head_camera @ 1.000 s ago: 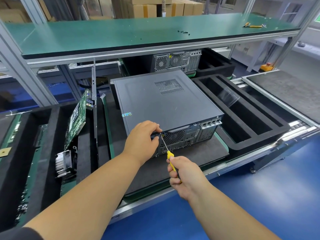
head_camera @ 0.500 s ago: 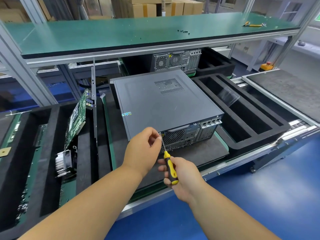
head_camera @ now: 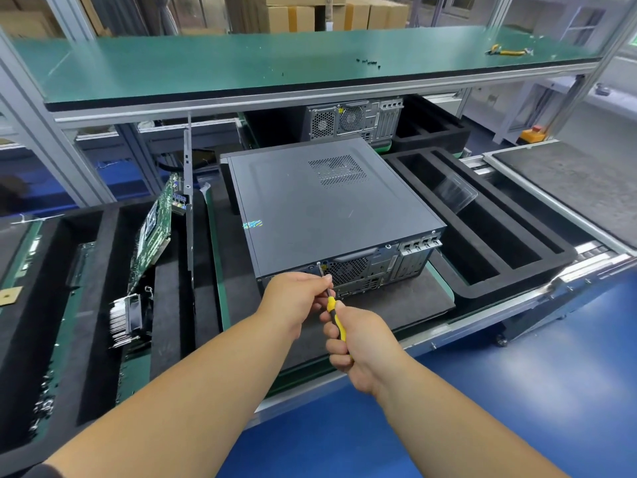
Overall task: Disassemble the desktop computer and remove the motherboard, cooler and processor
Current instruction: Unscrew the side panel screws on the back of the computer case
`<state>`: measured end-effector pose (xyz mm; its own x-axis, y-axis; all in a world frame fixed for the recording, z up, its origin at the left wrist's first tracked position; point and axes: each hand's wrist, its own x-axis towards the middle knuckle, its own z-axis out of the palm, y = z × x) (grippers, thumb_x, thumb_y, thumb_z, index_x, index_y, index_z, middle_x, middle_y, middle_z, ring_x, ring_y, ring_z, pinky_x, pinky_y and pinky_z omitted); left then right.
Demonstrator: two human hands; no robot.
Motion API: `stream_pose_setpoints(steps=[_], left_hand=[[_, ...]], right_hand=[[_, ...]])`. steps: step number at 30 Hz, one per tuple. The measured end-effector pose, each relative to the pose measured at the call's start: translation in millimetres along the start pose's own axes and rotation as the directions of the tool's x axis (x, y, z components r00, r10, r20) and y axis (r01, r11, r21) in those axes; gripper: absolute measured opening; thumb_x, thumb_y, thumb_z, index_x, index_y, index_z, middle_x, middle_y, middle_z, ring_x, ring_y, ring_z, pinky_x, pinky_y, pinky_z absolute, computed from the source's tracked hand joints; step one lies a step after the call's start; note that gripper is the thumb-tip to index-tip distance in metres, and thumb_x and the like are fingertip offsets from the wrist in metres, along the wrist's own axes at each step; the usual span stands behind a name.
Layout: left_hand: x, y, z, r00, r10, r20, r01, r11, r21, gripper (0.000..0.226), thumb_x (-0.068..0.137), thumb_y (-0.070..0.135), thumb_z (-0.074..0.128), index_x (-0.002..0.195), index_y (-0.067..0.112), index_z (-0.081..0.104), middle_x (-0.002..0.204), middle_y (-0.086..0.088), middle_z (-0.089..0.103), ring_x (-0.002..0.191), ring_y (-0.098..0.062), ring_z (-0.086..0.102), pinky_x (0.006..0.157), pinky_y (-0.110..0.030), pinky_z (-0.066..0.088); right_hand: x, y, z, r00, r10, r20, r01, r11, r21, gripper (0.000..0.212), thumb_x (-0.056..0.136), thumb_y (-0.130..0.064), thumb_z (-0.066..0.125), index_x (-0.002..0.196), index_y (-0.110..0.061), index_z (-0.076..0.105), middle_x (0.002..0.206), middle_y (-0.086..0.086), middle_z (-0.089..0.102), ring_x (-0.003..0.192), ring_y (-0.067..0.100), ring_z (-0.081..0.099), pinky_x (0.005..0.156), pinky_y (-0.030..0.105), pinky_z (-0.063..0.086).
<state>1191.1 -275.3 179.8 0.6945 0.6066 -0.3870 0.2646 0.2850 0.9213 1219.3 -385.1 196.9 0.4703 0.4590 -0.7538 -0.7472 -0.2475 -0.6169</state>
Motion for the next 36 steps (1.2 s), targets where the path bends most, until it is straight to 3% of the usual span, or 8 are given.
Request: stream_pose_setpoints(steps=[5,9,11,14,17,22,31,36], left_hand=[[3.7,-0.4,0.9,1.000,-0.013,0.002,0.013,1.000,0.019,0.024,0.091,0.014,0.064,0.068,0.010,0.070,0.061,0.002,0.068,0.050,-0.005,0.058,0.049,-0.015,0.043],[4.8,-2.2,1.2,0.999,-0.042,0.023,0.043,0.998,-0.042,0.022,0.094,0.012,0.062,0.075,0.007,0.071,0.062,0.001,0.070,0.049,-0.004,0.060,0.049,-0.013,0.049],[5.0,-3.5,0.4,0.998,-0.055,0.021,0.056,0.997,-0.062,0.020,0.094,0.011,0.062,0.077,0.007,0.072,0.063,0.001,0.071,0.049,-0.003,0.061,0.052,-0.013,0.051],[6.0,-5.0,-2.4,0.997,-0.065,0.028,0.067,0.995,-0.073,0.019,0.094,0.012,0.062,0.078,0.008,0.072,0.064,0.000,0.072,0.052,-0.004,0.062,0.053,-0.014,0.052],[6.6,-4.1,-3.3,0.993,-0.096,0.067,0.105,0.984,-0.146,0.018,0.094,0.011,0.061,0.079,0.007,0.071,0.065,-0.001,0.070,0.051,-0.005,0.060,0.053,-0.016,0.048],[6.0,-2.7,1.7,0.974,-0.201,0.104,0.221,0.941,-0.255,0.019,0.095,0.017,0.059,0.084,0.006,0.070,0.066,0.000,0.069,0.049,-0.007,0.057,0.056,-0.020,0.048],[6.5,-3.2,1.9,0.964,-0.259,0.055,0.260,0.890,-0.375,0.013,0.087,0.019,0.071,0.081,0.008,0.071,0.071,-0.003,0.071,0.067,-0.015,0.065,0.085,-0.032,0.055],[9.3,-2.2,3.5,0.969,-0.245,0.008,0.236,0.921,-0.311,0.019,0.084,0.020,0.075,0.070,0.008,0.070,0.063,-0.002,0.068,0.049,-0.010,0.059,0.048,-0.019,0.052]], right_hand=[[5.4,0.5,-6.5,0.979,-0.205,-0.013,0.188,0.916,-0.355,0.031,0.103,-0.032,0.037,0.076,-0.022,0.048,0.062,-0.007,0.042,0.045,0.006,0.032,0.041,0.021,0.027],[14.3,8.7,-3.1,0.844,-0.534,-0.042,0.169,0.341,-0.925,0.031,0.105,-0.029,0.035,0.077,-0.019,0.033,0.073,-0.004,0.046,0.059,0.013,0.042,0.047,0.024,0.027],[19.8,13.6,-2.8,0.801,-0.596,-0.048,0.148,0.275,-0.950,0.022,0.106,-0.033,0.035,0.091,-0.016,0.038,0.085,0.002,0.057,0.068,0.020,0.048,0.051,0.028,0.031],[20.6,12.7,-10.9,0.885,-0.465,-0.007,0.302,0.586,-0.752,0.029,0.103,-0.037,0.040,0.095,-0.011,0.051,0.079,0.005,0.061,0.063,0.018,0.053,0.054,0.032,0.042],[14.1,5.2,-19.4,0.981,-0.112,0.160,0.126,0.988,-0.084,0.042,0.100,-0.042,0.047,0.081,-0.009,0.064,0.063,0.005,0.057,0.044,0.012,0.044,0.038,0.022,0.032],[12.5,1.8,-21.4,0.940,-0.060,0.337,-0.018,0.975,0.222,0.049,0.103,-0.038,0.037,0.073,-0.008,0.061,0.056,0.003,0.046,0.042,0.010,0.027,0.038,0.021,0.019],[6.2,6.7,-8.1,0.991,-0.124,0.057,0.120,0.991,0.067,0.039,0.098,-0.041,0.055,0.075,-0.010,0.062,0.056,0.003,0.049,0.043,0.010,0.036,0.041,0.021,0.025],[6.1,7.1,-3.4,0.990,-0.133,-0.052,0.131,0.990,-0.042,0.038,0.095,-0.043,0.060,0.077,-0.011,0.067,0.057,0.001,0.055,0.046,0.009,0.045,0.041,0.021,0.035]])
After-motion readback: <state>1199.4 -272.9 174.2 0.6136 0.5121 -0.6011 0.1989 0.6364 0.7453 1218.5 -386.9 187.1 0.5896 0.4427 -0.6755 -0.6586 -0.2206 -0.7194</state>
